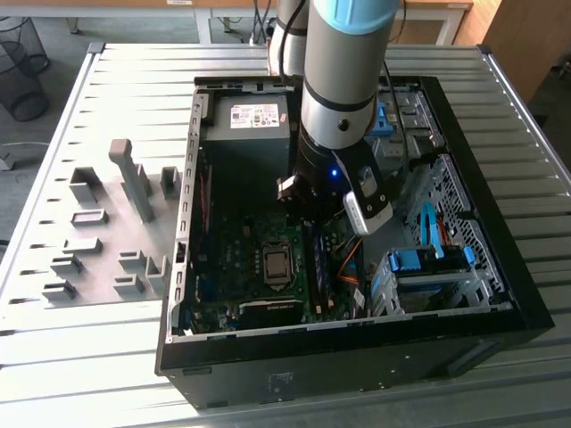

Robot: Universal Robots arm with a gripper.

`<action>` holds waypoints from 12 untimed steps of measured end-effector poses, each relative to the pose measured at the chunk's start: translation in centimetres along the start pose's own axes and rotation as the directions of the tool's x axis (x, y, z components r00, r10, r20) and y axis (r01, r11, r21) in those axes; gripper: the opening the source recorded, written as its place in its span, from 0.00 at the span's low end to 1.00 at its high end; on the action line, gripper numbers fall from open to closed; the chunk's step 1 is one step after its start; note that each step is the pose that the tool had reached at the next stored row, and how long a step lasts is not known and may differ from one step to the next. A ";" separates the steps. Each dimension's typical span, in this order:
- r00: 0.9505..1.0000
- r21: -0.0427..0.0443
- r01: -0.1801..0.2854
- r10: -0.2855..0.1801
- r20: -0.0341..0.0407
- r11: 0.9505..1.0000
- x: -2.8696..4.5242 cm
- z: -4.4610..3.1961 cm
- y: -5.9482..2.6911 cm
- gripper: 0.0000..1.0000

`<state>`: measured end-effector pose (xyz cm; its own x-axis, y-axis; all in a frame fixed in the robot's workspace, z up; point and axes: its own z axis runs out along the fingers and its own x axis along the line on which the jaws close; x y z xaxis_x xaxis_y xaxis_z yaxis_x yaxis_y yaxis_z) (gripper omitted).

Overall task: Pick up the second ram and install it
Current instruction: 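Insert the second ram into the second slot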

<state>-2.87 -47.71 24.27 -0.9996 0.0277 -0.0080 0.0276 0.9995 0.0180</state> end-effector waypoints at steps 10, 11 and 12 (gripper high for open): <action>1.000 0.000 0.001 -0.001 -0.001 1.000 0.00 0.45 -0.37 0.14; 1.000 0.000 0.001 -0.001 -0.001 1.000 0.00 0.46 -0.37 0.14; 1.000 0.000 0.001 -0.001 -0.001 1.000 0.00 0.48 -0.38 0.14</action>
<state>-2.87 -48.08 23.78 -0.9996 0.0271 -0.0074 0.0270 0.9995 0.0180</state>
